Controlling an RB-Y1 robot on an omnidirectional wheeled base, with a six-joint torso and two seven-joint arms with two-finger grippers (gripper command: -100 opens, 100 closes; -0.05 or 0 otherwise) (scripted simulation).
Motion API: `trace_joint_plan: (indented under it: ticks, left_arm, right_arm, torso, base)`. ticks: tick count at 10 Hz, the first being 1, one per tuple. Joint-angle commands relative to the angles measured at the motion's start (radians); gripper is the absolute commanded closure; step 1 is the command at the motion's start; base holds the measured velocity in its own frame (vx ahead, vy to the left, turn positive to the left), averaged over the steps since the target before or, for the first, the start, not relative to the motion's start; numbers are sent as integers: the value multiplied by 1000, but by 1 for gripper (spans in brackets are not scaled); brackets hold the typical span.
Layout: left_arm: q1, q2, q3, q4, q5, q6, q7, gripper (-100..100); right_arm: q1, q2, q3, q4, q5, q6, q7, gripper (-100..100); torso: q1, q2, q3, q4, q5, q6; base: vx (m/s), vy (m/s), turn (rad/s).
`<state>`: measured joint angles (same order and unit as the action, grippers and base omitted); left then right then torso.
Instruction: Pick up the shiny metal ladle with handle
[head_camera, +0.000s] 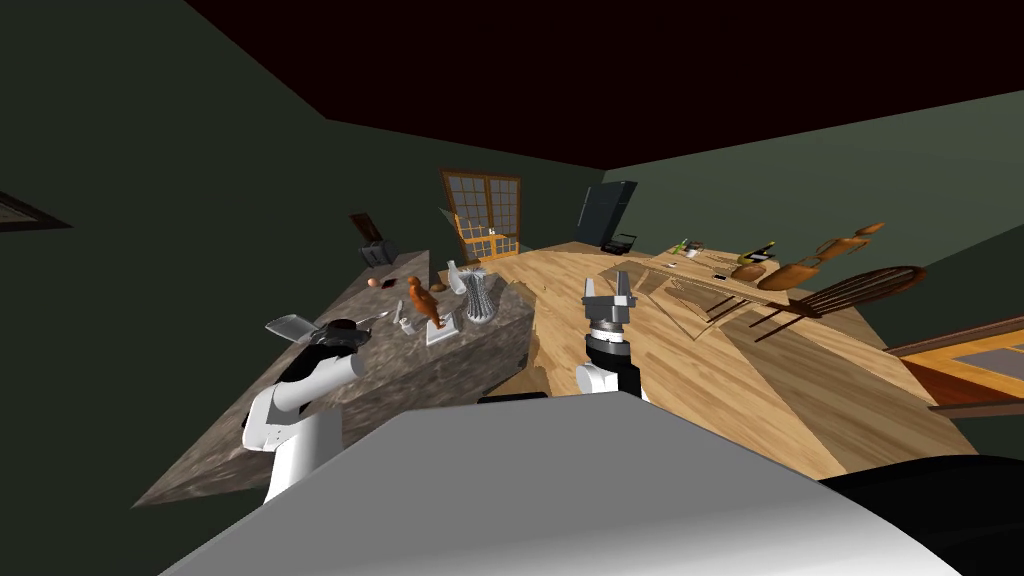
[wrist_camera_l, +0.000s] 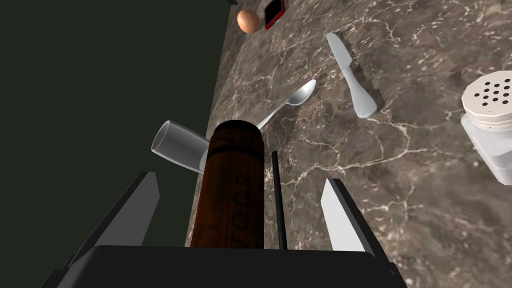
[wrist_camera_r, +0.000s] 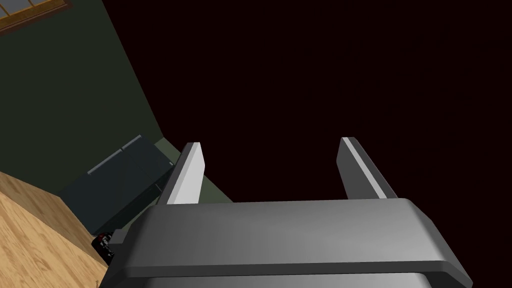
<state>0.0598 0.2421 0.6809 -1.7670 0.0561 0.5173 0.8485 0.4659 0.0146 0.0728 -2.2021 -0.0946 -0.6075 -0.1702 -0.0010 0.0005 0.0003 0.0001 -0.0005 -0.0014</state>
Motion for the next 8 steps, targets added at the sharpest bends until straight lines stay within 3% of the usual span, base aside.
trace_joint_plan:
  ticks: [1, 2, 3, 4, 5, 8]
  left_arm:
    - [-12, 15, 32, 30, 1, 50, 46, -100]
    - [-12, 15, 32, 30, 1, 65, 46, -100]
    - [-20, 26, 58, 49, 0, 104, 83, -100]
    - [-20, 26, 58, 49, 0, 115, 83, -100]
    - [-26, 37, 83, 67, 0, 154, 118, -100]
    - [-32, 47, 107, 84, -1, 208, 152, -100]
  right_arm:
    - [0, 0, 0, 0, 0, 0, 0, 0]
    - [0, 0, 0, 0, 0, 0, 0, 0]
    - [0, 0, 0, 0, 0, 0, 0, 0]
    - [0, 0, 0, 0, 0, 0, 0, 0]
    - [0, 0, 0, 0, 0, 0, 0, 0]
    - [0, 0, 0, 0, 0, 0, 0, 0]
  torso:
    - [0, 0, 0, 0, 0, 0]
    - [0, -1, 0, 0, 0, 0]
    - [0, -1, 0, 0, 0, 0]
    - [0, 0, 0, 0, 0, 0]
    - [0, 0, 0, 0, 0, 0]
    - [0, 0, 0, 0, 0, 0]
  base:
    - [43, -38, -55]
    - [35, -33, -34]
    - [33, -36, -44]
    - [24, -27, -18]
    - [37, -37, -38]
    - [30, -26, -19]
